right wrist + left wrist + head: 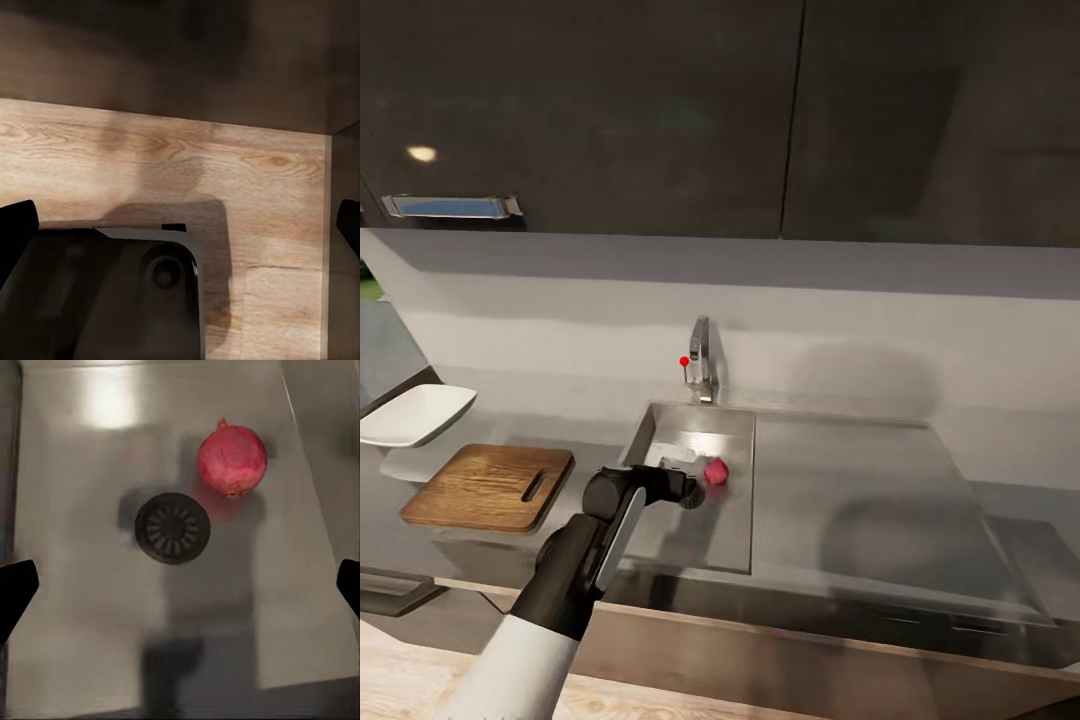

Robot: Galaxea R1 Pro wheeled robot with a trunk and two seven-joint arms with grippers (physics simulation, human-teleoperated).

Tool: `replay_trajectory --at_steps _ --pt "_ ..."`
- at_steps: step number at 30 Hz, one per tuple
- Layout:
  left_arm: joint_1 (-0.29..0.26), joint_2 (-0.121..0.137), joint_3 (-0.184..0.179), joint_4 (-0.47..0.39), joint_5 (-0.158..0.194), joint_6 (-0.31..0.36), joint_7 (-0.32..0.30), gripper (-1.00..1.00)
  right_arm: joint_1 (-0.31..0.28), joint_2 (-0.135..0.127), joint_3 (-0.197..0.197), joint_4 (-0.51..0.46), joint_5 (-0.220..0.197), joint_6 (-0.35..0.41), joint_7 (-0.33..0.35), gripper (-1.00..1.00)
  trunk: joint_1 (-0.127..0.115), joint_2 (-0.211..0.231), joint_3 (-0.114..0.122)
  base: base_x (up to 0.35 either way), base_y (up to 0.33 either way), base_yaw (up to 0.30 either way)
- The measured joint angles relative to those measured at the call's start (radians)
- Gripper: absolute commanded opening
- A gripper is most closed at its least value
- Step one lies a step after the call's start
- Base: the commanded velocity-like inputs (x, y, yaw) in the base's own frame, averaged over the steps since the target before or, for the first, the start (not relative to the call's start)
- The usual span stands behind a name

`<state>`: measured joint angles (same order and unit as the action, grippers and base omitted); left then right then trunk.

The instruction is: In the kitchen, take the Vidalia onion out of the sink, dice it on the chopping board with the paring knife, put the diced onion into the bowl on the countertop, then place both the paring knife and the chopping board into the sink.

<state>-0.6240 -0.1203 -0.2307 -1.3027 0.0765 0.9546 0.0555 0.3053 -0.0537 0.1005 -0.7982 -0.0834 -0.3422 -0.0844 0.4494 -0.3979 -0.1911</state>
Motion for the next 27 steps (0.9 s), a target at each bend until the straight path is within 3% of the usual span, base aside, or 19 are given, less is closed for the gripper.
replay_trajectory --at_steps 4,8,11,13,17,27 --pt "-0.004 -0.019 0.006 0.102 0.004 -0.012 0.036 1.0 0.0 0.0 0.001 0.0 0.0 0.001 0.0 1.0 0.0 0.0 0.0 0.0 0.0 0.0" --pt "-0.114 -0.033 0.009 0.298 0.021 -0.06 0.046 1.0 0.0 0.001 0.001 -0.001 0.0 0.001 0.0 1.0 0.0 0.0 0.0 0.0 0.0 0.0" --pt "-0.226 -0.035 0.01 0.476 0.092 -0.1 0.046 1.0 0.0 0.001 0.002 -0.001 0.0 0.001 0.0 1.0 0.0 0.0 0.0 0.0 0.0 0.0" --pt "-0.299 -0.039 0.009 0.592 0.185 -0.166 0.047 1.0 0.0 0.002 0.002 -0.001 0.0 0.001 0.0 1.0 0.0 0.0 0.0 0.0 0.0 0.0" --pt "-0.354 -0.042 0.008 0.671 0.242 -0.196 0.048 1.0 0.0 0.003 0.003 -0.001 0.0 0.001 0.0 1.0 0.0 0.0 0.0 0.0 0.0 0.0" --pt "-0.379 -0.049 0.004 0.703 0.263 -0.206 0.047 1.0 0.0 0.006 0.003 -0.001 0.0 0.001 0.0 1.0 0.0 0.0 0.0 0.0 0.0 0.0"
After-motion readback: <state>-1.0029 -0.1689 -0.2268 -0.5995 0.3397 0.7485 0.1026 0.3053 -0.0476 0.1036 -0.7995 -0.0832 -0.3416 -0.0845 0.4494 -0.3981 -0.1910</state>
